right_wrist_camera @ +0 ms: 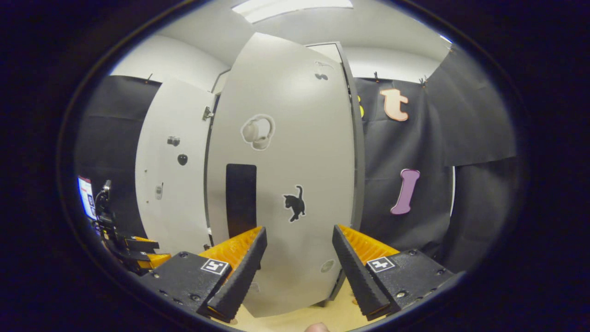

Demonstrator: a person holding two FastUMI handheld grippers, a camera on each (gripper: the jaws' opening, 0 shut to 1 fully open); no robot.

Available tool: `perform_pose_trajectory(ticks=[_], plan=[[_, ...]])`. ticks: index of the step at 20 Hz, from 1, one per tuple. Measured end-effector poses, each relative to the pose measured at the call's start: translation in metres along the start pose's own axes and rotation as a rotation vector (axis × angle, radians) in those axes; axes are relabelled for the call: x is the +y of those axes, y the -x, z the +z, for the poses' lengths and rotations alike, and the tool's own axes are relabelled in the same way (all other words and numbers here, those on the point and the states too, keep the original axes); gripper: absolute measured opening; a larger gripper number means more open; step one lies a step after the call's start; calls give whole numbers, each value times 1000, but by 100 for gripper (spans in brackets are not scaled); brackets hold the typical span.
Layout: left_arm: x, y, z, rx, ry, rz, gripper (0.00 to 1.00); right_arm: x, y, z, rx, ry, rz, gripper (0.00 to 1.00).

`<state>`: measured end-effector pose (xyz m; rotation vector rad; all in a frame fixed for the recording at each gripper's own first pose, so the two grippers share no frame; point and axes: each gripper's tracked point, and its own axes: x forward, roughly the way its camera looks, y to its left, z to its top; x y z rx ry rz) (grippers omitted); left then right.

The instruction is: Grasp the bottle in the cabinet with the left hand and place it on the coaster, then close the right door with the right hand and the left door with the left hand.

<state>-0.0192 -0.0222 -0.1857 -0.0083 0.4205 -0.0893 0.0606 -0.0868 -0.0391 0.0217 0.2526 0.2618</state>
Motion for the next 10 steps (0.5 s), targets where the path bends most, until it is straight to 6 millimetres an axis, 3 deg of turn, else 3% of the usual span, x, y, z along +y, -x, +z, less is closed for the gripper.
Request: perform_pose_trajectory(ticks=[10], plan=[[33, 18, 2, -12, 32, 60, 97, 33, -40, 2, 11, -29, 62, 94]])
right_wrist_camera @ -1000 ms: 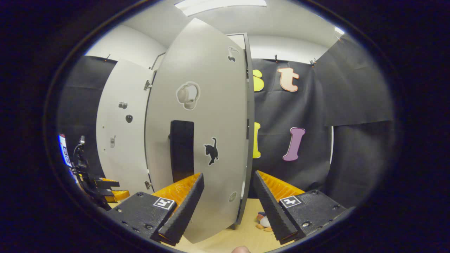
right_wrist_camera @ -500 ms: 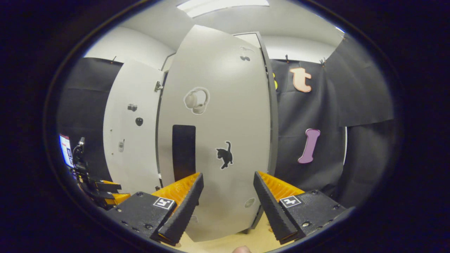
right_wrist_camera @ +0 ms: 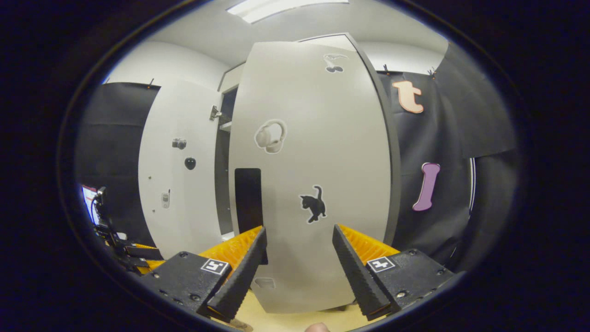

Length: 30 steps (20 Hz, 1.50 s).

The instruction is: Grasp the bottle in the cabinet with the left hand and place it on the coaster, then close the right door with the right hand and the left door with the left hand.

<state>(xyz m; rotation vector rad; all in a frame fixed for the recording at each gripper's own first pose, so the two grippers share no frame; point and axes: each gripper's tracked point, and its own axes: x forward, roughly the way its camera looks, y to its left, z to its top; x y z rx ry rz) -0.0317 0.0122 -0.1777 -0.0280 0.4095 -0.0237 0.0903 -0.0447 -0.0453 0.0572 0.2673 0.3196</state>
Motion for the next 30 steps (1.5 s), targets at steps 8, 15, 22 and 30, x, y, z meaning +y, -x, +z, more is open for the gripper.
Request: perform_pose_trajectory(ticks=[8, 15, 22, 30], plan=[[38, 16, 14, -35, 16, 93, 97, 22, 1, 12, -32, 29, 15, 94], [79, 30, 29, -33, 18, 156, 96, 18, 13, 10, -33, 21, -20, 91], [132, 33, 60, -60, 11, 255, 96, 5, 26, 5, -20, 15, -85, 91], [155, 12, 103, -114, 37, 260, 96, -8, 53, -14, 12, -23, -172, 91]])
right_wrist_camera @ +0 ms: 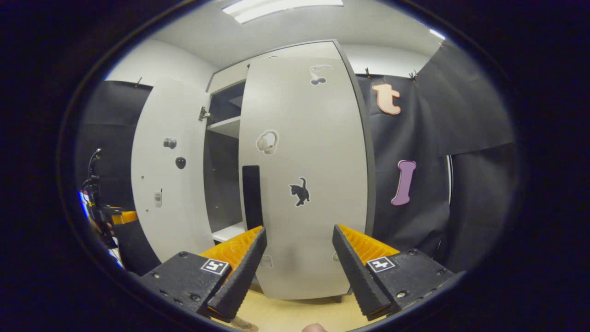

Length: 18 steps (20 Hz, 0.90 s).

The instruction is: Grasp the bottle in the cabinet with the left hand and place it on the coaster, then close the right door with the right hand and the left door with the left hand.

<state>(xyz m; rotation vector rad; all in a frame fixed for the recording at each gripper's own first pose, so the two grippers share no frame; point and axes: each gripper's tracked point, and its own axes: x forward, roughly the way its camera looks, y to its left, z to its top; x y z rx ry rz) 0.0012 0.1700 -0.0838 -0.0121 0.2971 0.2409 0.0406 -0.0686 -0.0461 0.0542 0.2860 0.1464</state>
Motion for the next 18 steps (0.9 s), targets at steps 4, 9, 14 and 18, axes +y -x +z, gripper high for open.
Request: perform_pose_trajectory(ticks=[4, 9, 14, 18], plan=[[6, -14, 15, -11, 1, 0, 97, -21, 16, -2, 8, -15, -59, 95], [-3, -25, 27, -10, 32, -55, 98, -41, 35, -4, 15, -29, -112, 94], [-11, -24, 28, -9, 42, -87, 90, -59, 48, -4, 6, -42, -159, 94], [-14, -25, 30, -11, -6, -112, 92, -60, 50, -4, 9, -59, -162, 94]])
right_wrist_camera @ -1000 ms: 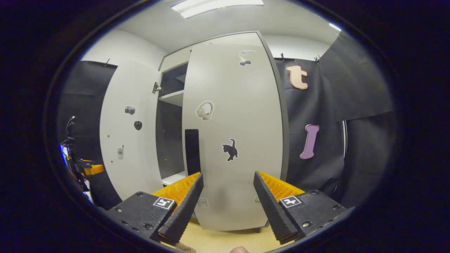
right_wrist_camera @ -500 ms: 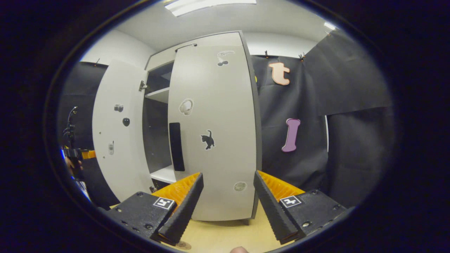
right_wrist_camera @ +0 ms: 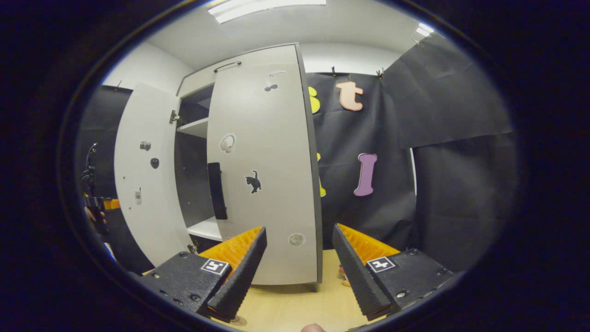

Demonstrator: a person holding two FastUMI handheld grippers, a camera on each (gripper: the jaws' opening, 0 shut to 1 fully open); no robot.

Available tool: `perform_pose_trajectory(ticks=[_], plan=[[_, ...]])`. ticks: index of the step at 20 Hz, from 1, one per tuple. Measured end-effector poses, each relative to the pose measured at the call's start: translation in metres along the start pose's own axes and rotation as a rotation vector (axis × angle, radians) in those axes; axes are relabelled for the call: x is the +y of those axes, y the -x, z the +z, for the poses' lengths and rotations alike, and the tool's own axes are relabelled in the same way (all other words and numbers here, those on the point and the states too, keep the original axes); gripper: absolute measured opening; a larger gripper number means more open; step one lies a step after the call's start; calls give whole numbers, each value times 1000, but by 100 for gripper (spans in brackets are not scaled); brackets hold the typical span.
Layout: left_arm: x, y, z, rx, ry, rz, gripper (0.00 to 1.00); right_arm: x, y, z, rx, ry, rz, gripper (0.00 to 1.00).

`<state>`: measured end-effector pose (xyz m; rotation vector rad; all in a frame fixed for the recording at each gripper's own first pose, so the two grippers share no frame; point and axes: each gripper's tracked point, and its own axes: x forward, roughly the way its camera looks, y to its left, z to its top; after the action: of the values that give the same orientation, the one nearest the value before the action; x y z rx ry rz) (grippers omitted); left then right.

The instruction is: Grasp the bottle in the cabinet with the left hand and place it on the coaster, then close the right door with the right hand and the left door with the left hand.

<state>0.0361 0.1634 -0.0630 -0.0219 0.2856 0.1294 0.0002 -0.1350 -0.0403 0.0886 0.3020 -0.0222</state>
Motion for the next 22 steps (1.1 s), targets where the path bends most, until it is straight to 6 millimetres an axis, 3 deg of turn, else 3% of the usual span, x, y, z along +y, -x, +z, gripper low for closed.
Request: perform_pose_trajectory(ticks=[1, 7, 9, 11, 17, 22], plan=[[-1, 0, -1, 0, 11, -5, 88, 2, -1, 2, -4, 0, 5, 94], [-15, 5, -2, 6, 35, -63, 96, 15, -2, -1, -1, 19, 44, 91], [-24, 6, -2, 3, 16, -89, 92, 16, -1, -2, 2, 16, 49, 94], [-34, 8, -3, 1, 27, -117, 99, 15, 0, -2, 5, 18, 49, 94], [-57, 11, -6, -7, 74, -178, 99, 12, 2, 1, -4, 33, 48, 94], [-61, 11, -5, -50, 92, -203, 96, 10, 6, -1, 0, 63, 39, 94]])
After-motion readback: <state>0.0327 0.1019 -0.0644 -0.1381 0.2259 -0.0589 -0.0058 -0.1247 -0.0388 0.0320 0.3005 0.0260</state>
